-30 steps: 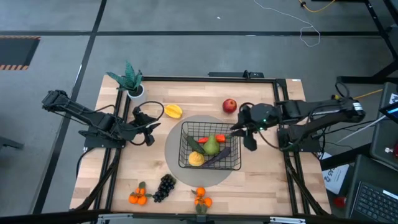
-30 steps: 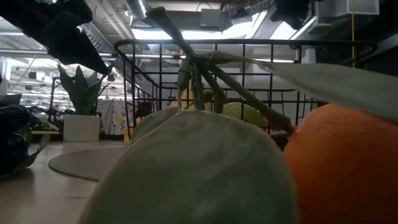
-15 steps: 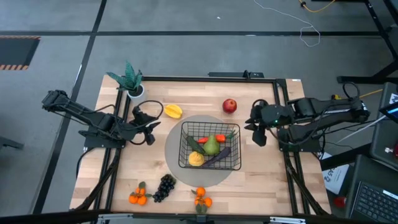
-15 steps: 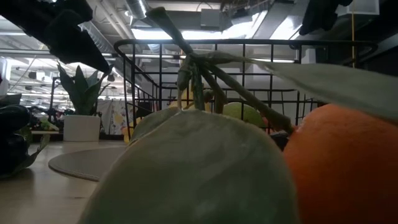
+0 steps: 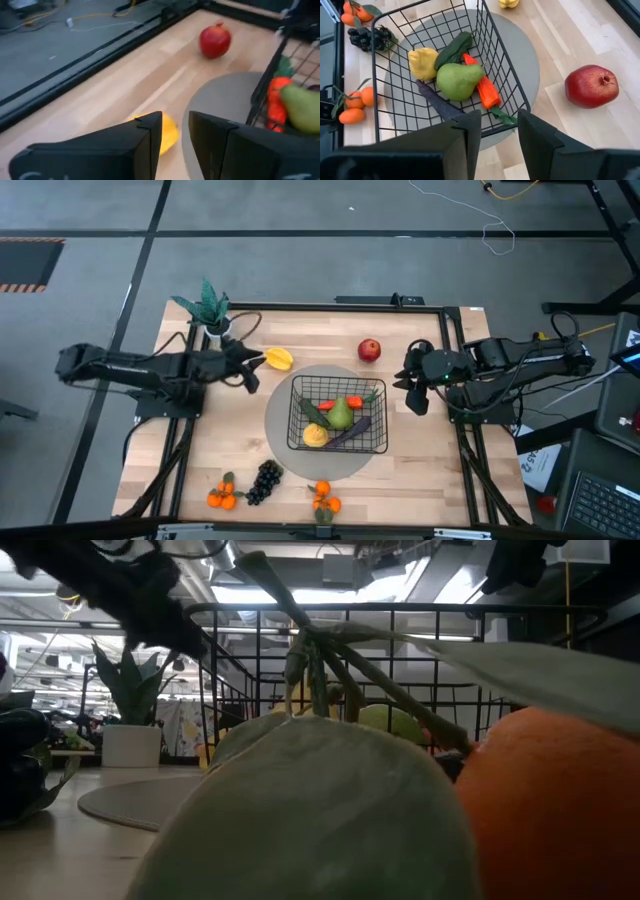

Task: Build produce basket
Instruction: Put the yellow star fruit into the wire basket

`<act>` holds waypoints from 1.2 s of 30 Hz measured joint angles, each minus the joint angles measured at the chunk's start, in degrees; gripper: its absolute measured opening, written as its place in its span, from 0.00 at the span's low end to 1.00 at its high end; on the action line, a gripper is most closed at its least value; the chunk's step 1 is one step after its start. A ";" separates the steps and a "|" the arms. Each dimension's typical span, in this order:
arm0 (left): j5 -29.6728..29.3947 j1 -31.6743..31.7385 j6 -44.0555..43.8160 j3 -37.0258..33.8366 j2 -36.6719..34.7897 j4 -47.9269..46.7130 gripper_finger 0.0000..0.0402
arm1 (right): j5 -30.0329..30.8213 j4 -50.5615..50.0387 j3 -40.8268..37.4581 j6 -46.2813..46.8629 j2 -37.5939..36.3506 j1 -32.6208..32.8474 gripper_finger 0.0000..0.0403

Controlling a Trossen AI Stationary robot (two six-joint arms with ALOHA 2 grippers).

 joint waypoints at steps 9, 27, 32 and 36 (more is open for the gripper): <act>23.55 20.92 3.91 0.08 6.90 6.05 0.21 | 0.03 0.00 -0.02 -0.30 0.00 -0.01 0.28; 35.67 28.55 15.61 3.82 22.88 15.00 0.22 | 0.77 0.24 -0.02 -0.38 0.04 -0.01 0.28; 33.93 28.55 18.28 5.77 23.51 15.18 0.25 | 1.37 0.17 -0.02 0.02 0.04 -0.03 0.28; 33.69 28.55 24.43 6.33 23.51 15.22 0.29 | 1.00 0.15 -0.02 0.01 0.04 -0.03 0.28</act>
